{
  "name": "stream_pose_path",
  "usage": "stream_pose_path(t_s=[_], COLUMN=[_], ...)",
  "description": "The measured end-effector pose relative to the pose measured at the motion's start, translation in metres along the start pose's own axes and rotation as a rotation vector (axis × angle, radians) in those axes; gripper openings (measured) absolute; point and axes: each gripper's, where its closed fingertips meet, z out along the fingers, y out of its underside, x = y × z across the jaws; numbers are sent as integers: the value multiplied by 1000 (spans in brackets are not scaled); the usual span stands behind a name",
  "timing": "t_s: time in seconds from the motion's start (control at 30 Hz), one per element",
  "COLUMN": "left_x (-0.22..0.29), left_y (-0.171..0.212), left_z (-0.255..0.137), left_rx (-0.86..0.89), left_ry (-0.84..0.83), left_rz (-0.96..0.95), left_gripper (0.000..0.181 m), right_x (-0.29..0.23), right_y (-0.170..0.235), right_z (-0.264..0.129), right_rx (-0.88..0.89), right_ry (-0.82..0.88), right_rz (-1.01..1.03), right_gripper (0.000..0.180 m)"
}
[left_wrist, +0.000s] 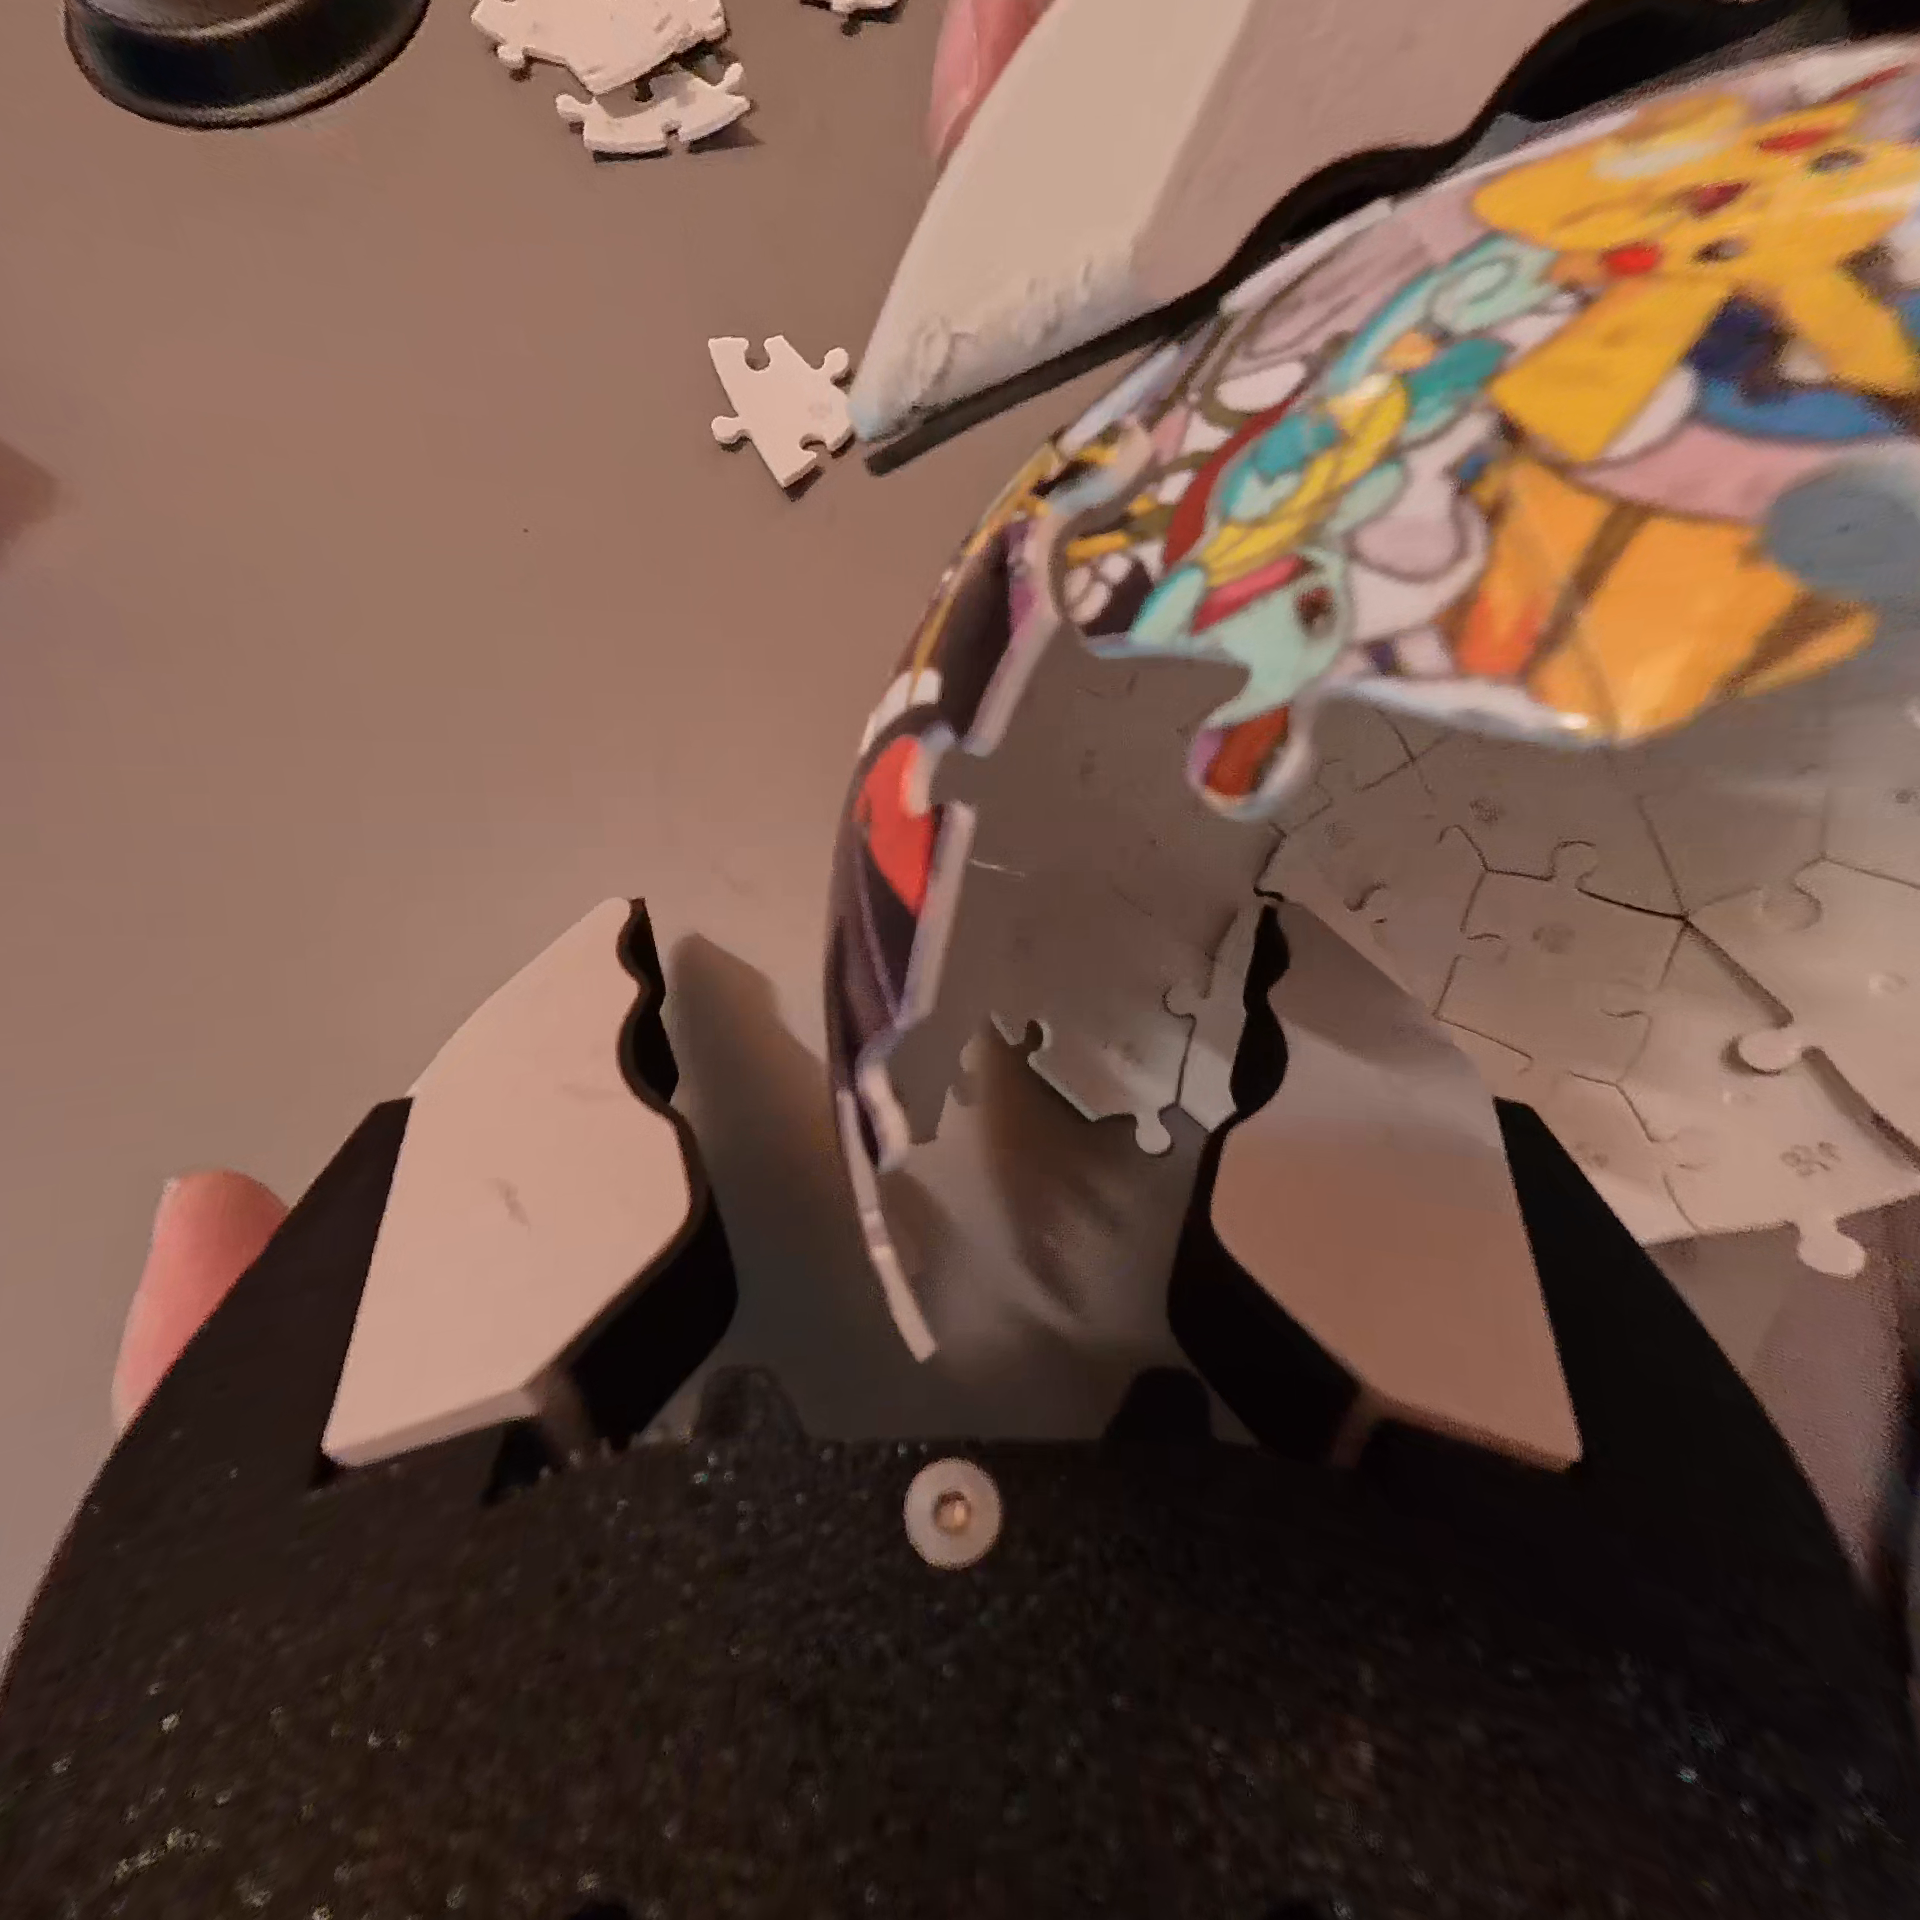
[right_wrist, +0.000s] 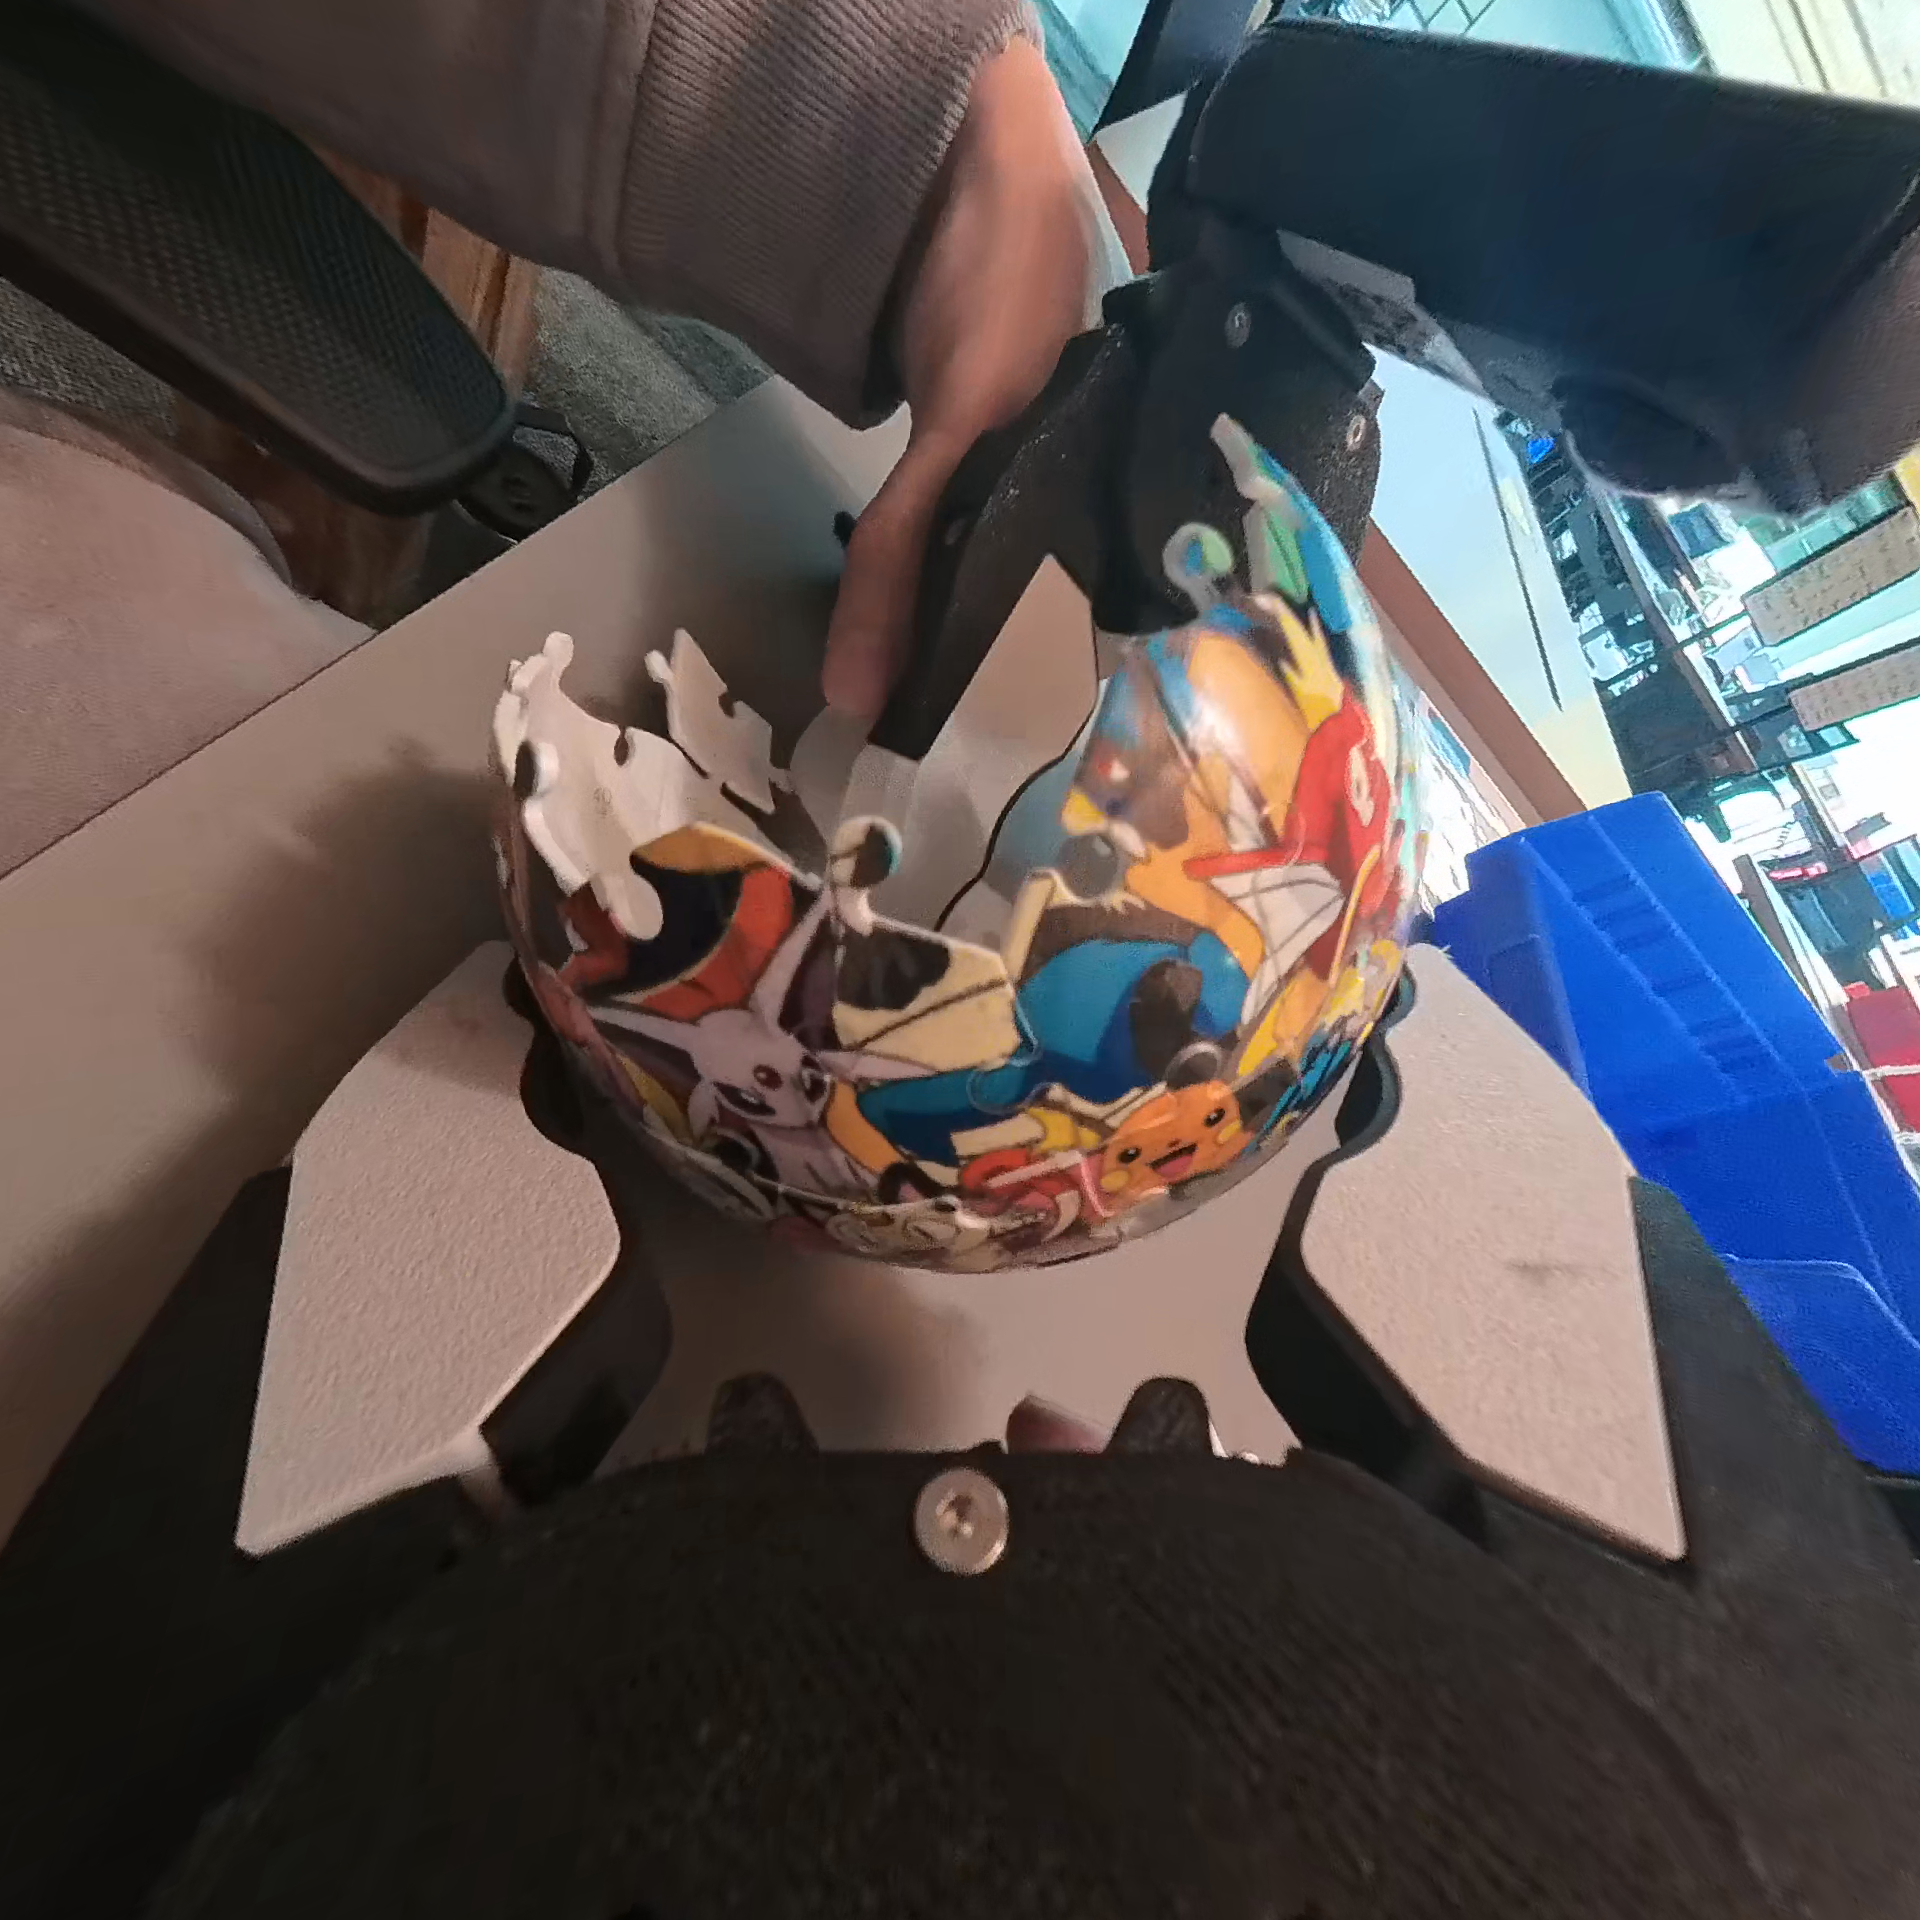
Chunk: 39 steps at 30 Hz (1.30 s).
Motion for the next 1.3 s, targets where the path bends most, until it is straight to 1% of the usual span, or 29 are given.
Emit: stream_pose_path(t_s=[0.07,0.13,0.27,0.47,0.6,0.77,0.93,1.07,1.3], left_x=[3,3,0,-4,4,4,4,2,3], left_y=[-1,2,3,3,3,4,5,4,4], left_z=[-1,1,4,8,10,9,9,8,9], left_rx=[14,-15,-32,-50,-65,-65,-65,-58,-65], left_ry=[7,-1,-12,-10,43,31,37,37,31], left_rz=[20,44,33,24,55,56,41,25,24], left_gripper=[107,110,117,120,119,124,122,117,118], right_x=[-1,-2,-4,-6,-5,-5,-5,-5,-5], right_y=[0,-1,-3,-2,0,0,2,6,6], right_z=[0,1,1,1,1,-1,-3,-5,-6], right_rx=[-8,-12,-9,-6,19,24,16,-25,-33], right_ry=[2,2,-10,-51,-67,-54,-50,-44,-29], right_rz=[-16,-27,-31,-4,7,5,17,-21,-23], right_gripper=[143,143,145,146,146,146,145,142,141])
